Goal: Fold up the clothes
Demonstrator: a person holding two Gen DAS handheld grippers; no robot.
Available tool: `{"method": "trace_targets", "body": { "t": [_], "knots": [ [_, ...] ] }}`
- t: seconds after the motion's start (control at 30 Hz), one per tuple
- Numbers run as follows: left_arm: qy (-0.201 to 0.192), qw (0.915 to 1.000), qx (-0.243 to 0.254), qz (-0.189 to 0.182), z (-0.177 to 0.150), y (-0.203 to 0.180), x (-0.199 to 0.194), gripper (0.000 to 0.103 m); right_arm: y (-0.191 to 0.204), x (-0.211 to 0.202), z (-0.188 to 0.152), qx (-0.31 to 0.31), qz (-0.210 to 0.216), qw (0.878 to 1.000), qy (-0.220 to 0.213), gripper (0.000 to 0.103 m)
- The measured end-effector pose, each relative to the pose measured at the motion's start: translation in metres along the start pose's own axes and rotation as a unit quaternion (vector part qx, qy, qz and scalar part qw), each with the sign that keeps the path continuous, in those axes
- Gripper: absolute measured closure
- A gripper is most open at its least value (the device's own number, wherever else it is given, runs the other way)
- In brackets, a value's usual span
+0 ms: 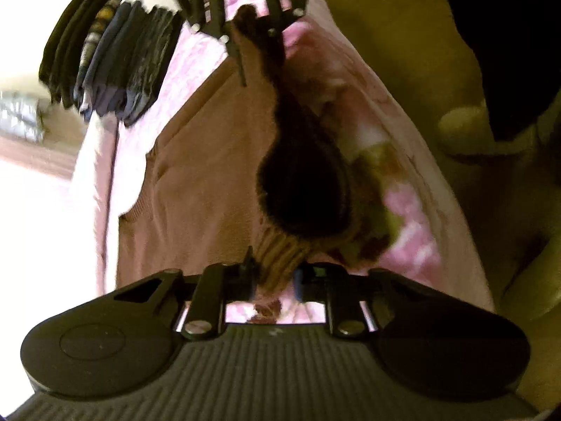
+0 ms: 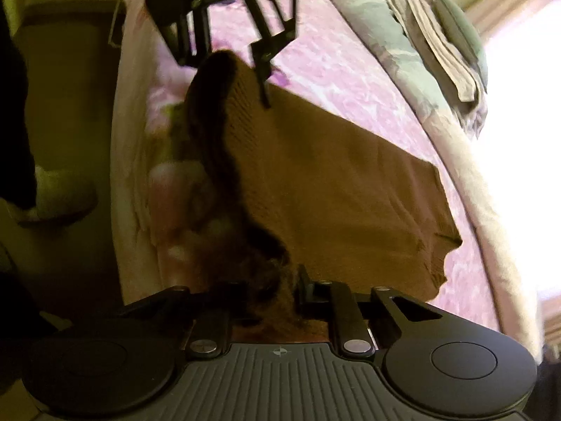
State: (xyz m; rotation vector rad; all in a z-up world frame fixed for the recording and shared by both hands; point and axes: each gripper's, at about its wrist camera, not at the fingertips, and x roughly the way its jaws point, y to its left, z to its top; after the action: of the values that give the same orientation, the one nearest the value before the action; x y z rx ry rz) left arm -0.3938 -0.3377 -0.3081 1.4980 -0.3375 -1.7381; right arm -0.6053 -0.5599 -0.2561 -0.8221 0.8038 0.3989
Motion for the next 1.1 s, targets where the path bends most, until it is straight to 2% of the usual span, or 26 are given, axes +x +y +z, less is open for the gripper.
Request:
{"method": "trace_targets", "body": {
  "t": [0.1,0.2,0.3,0.4,0.5,0.63,0.73,0.8,0.83,0.93,1.0,1.1],
  "knots": [
    [-0.017,0.9989,-0.038,-0.022,0.003,0.017,-0.015,0.092,-0.013,-0.013,0.01,0.023,0.005,1.0,0.012,0.092],
    [-0.024,0.9928,-0.092,-0.073,0.01,0.022,-0.046,0.092,-0.018,-0.038,0.02,0.038,0.019,0.999,0.02,0.092],
    [-0.031,0.9813,-0.145,-0.122,0.018,0.026,-0.076,0.092,-0.014,-0.072,0.03,0.053,0.059,0.996,0.025,0.092],
    [-0.038,0.9643,-0.198,-0.172,0.025,0.031,-0.107,0.092,-0.007,-0.106,0.042,0.075,0.114,0.99,0.032,0.092],
    [-0.043,0.9414,-0.254,-0.217,0.03,0.04,-0.135,0.092,-0.005,-0.135,0.054,0.091,0.16,0.982,0.04,0.092],
    [-0.041,0.9102,-0.349,-0.22,0.017,0.098,-0.133,0.092,-0.038,-0.152,0.068,0.113,0.171,0.978,0.04,0.092],
    [-0.04,0.8922,-0.4,-0.206,0.001,0.153,-0.117,0.092,-0.097,-0.142,0.076,0.163,0.162,0.973,0.025,0.092],
    [-0.036,0.8823,-0.432,-0.184,-0.012,0.185,-0.095,0.091,-0.144,-0.127,0.079,0.198,0.148,0.969,0.01,0.092],
    [-0.029,0.8741,-0.452,-0.175,-0.02,0.199,-0.081,0.091,-0.166,-0.117,0.079,0.214,0.141,0.967,0.001,0.092],
    [-0.008,0.8454,-0.513,-0.149,-0.045,0.235,-0.036,0.091,-0.217,-0.073,0.078,0.253,0.132,0.958,-0.022,0.092],
    [0.004,0.8215,-0.551,-0.147,-0.064,0.235,-0.001,0.091,-0.239,-0.031,0.071,0.277,0.135,0.951,-0.032,0.092],
    [0.022,0.7824,-0.606,-0.143,-0.093,0.237,0.051,0.09,-0.256,0.038,0.051,0.318,0.151,0.936,-0.026,0.091]
  ]
}}
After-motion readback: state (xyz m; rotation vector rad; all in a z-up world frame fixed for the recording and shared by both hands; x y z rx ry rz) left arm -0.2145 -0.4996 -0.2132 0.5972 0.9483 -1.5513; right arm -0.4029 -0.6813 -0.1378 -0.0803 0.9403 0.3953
